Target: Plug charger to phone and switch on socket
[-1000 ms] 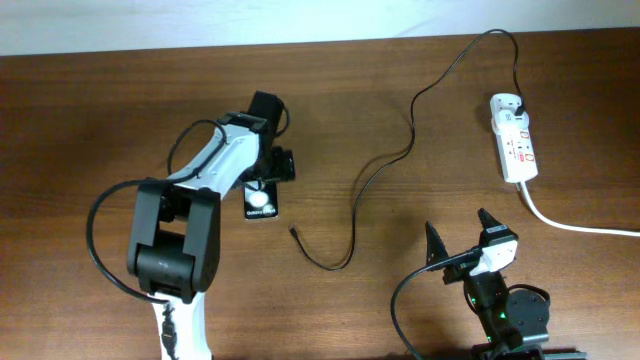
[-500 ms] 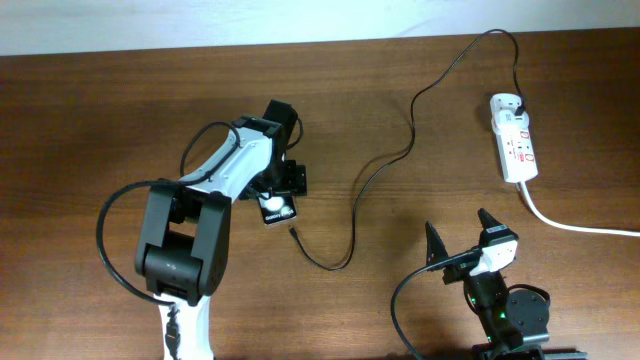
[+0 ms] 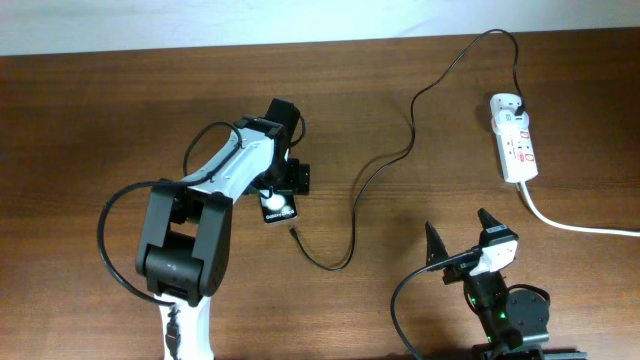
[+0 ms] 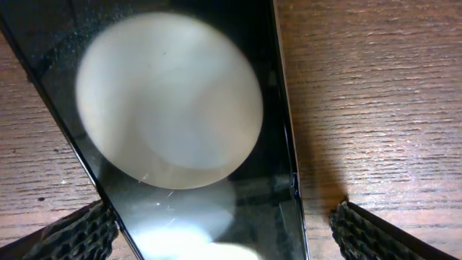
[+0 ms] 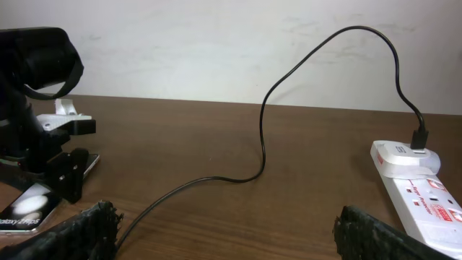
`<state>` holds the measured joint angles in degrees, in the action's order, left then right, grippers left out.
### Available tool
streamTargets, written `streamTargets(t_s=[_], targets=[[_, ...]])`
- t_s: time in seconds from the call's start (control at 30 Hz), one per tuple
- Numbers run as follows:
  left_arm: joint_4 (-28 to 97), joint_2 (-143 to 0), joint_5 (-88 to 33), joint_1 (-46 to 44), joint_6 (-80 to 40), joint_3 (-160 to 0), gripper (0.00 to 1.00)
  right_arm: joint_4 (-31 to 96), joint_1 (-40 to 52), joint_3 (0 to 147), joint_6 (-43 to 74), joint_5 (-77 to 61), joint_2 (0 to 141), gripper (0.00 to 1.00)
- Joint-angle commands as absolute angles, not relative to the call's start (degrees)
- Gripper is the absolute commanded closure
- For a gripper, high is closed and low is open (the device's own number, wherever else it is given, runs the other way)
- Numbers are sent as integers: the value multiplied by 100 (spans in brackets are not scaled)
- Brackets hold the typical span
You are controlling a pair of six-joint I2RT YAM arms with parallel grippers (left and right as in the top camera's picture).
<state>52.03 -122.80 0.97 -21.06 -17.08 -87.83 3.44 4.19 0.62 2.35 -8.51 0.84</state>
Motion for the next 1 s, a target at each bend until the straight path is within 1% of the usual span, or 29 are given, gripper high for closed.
streamTargets(t_s=[0.0,0.17,0.23,0.4,0.43,0.47,0.5,0.53,0.57,0.6,0.63,0.73,0.8,0.97], targets=[[5144,-12556,-69,-2121,-1439,-8650,1,370,449,32,193,-904,43,1],[5172,-12556,-228,-1981,-1457,-8650,0,370,449,32,193,-904,43,1],[5186,-12556,-283,-1741,-1841,-8648,3,370,449,32,193,-904,43,1],[5168,-12558,-370,-1796,-1885,-8626,16,370,449,32,193,-904,43,1],[5190,-12558,-373,-1813,-1890,-8617,22,370,449,32,193,-904,43,1],[5216,-12558,-375,-1826,-2045,-8571,21,370,449,32,193,-904,43,1],[5207,-12558,-373,-1833,-2165,-8499,18,370,449,32,193,-904,43,1],[5164,-12558,-373,-1837,-2165,-8427,18,370,449,32,193,-904,43,1],[5166,-12558,-370,-1839,-2161,-8425,19,370,449,32,193,-904,43,1],[5168,-12558,-373,-1868,-2161,-8425,25,370,449,32,193,-904,43,2],[5168,-12558,-373,-1903,-2161,-8425,25,370,449,32,193,-904,43,1],[5166,-12558,-366,-2108,-2165,-8425,18,370,449,32,193,-904,43,1],[5122,-12558,-366,-2106,-2163,-8425,1,370,449,32,193,-904,43,1],[4956,-12558,-360,-2112,-2156,-8425,1,370,449,32,193,-904,43,1]])
